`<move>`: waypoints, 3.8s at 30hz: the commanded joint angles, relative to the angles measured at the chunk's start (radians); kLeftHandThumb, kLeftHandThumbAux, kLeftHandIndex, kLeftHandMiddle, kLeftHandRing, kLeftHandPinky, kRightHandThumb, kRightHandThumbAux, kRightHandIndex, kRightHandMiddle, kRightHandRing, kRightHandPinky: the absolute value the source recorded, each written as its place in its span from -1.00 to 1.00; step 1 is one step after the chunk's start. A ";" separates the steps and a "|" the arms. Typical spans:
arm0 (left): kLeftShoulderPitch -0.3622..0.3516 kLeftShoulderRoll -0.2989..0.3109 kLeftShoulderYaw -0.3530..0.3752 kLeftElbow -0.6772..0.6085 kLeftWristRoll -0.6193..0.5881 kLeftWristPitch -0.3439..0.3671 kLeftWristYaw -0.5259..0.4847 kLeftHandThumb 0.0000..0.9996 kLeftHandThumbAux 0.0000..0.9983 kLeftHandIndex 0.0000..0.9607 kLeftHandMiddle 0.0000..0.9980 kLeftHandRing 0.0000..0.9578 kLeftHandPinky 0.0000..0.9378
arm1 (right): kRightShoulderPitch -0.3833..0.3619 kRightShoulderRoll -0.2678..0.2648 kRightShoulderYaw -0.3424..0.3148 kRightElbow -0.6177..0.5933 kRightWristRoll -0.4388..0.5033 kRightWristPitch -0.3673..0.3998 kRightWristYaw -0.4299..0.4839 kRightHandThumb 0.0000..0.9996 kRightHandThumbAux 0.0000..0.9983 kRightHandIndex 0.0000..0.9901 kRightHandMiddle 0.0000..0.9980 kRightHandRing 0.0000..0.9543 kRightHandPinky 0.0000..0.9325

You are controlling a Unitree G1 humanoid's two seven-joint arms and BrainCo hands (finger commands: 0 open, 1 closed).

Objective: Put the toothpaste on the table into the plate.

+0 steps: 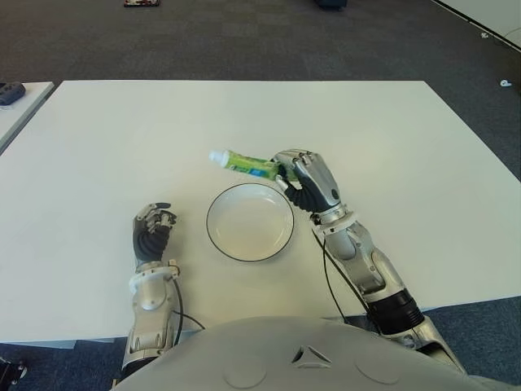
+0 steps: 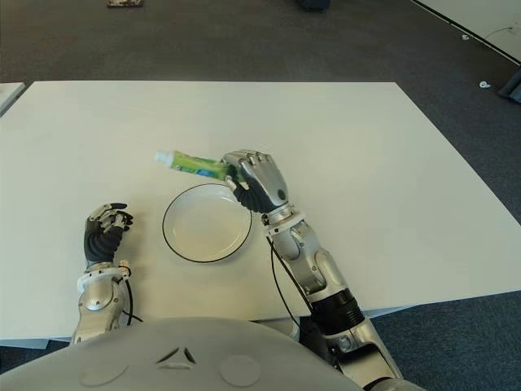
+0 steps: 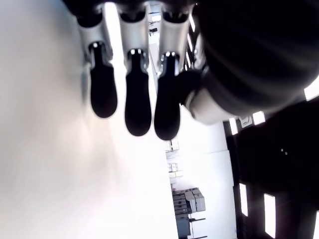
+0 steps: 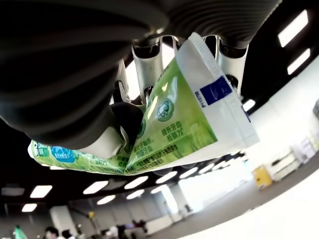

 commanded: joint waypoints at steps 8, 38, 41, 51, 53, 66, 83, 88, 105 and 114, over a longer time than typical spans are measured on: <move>0.029 -0.010 -0.015 0.005 0.016 0.000 0.011 0.41 0.44 -0.11 0.14 0.18 0.17 | -0.074 0.038 0.089 0.095 -0.020 -0.052 0.046 0.46 0.42 -0.11 0.72 0.81 0.88; 0.059 0.001 -0.021 -0.013 -0.018 -0.022 -0.021 0.41 0.44 -0.11 0.16 0.23 0.21 | -0.172 0.045 0.219 0.401 -0.136 -0.062 -0.002 0.46 0.42 -0.11 0.74 0.80 0.88; 0.061 0.001 -0.020 -0.017 -0.018 -0.018 -0.020 0.41 0.44 -0.11 0.14 0.22 0.17 | -0.173 0.041 0.222 0.407 -0.149 -0.054 -0.009 0.46 0.42 -0.11 0.74 0.80 0.88; 0.063 0.002 -0.021 -0.020 -0.019 -0.017 -0.021 0.41 0.44 -0.11 0.14 0.22 0.20 | -0.153 0.022 0.211 0.381 -0.169 -0.019 -0.016 0.46 0.42 -0.11 0.73 0.81 0.88; 0.062 0.003 -0.021 -0.017 -0.018 -0.020 -0.022 0.41 0.44 -0.11 0.15 0.22 0.21 | -0.145 0.015 0.206 0.367 -0.169 -0.005 -0.009 0.46 0.42 -0.11 0.73 0.81 0.88; 0.067 0.003 -0.021 -0.016 -0.022 -0.030 -0.023 0.41 0.44 -0.10 0.19 0.25 0.24 | -0.088 -0.042 0.181 0.244 -0.182 0.097 0.055 0.46 0.42 -0.11 0.70 0.78 0.85; 0.069 -0.004 -0.018 -0.021 -0.031 -0.010 -0.020 0.40 0.44 -0.10 0.18 0.21 0.16 | 0.006 -0.119 0.113 0.016 -0.177 0.169 0.175 0.43 0.42 -0.12 0.54 0.61 0.61; 0.068 -0.005 -0.019 -0.020 -0.026 -0.015 -0.017 0.40 0.44 -0.11 0.17 0.20 0.17 | 0.034 -0.135 0.083 -0.050 -0.174 0.189 0.214 0.41 0.42 -0.13 0.46 0.53 0.50; 0.065 0.004 -0.021 -0.013 -0.025 -0.034 -0.024 0.40 0.44 -0.10 0.21 0.26 0.22 | 0.037 -0.204 0.040 -0.142 -0.162 0.160 0.340 -0.07 -0.30 -0.96 -0.94 -0.94 -0.94; 0.066 -0.003 -0.020 -0.026 -0.029 -0.003 -0.022 0.40 0.44 -0.10 0.19 0.23 0.19 | 0.041 -0.209 0.032 -0.183 -0.119 0.193 0.474 -0.19 -0.58 -1.00 -1.00 -1.00 -1.00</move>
